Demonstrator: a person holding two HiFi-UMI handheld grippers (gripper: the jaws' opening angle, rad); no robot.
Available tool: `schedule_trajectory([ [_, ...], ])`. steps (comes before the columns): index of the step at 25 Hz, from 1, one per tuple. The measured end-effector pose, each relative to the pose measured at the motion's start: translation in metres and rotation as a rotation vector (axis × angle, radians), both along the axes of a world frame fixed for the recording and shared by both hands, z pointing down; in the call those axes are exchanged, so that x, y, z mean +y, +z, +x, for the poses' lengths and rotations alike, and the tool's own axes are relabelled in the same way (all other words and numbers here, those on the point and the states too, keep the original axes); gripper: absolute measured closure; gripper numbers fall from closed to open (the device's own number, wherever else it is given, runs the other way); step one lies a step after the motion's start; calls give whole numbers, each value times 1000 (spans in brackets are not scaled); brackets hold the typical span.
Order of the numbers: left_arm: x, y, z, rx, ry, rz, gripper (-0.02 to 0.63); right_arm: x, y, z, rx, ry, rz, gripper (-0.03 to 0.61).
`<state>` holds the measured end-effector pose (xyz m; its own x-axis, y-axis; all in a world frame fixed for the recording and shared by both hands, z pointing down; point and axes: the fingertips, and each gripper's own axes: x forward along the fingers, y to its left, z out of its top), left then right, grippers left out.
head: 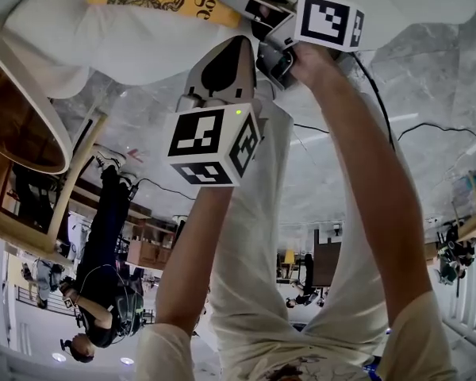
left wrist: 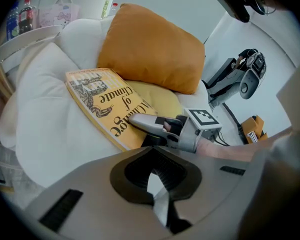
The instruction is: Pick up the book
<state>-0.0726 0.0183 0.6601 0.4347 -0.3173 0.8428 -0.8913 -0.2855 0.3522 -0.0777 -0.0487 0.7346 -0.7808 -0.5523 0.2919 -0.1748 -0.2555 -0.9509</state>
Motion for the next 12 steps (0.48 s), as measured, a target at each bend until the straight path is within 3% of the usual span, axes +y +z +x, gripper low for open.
schedule_trajectory([
  [5, 7, 0, 1, -1, -3, -8, 607, -3, -5, 1, -13, 12, 17, 322],
  [12, -5, -10, 5, 17, -12, 21, 607, -18, -46, 2, -58, 4, 159, 367],
])
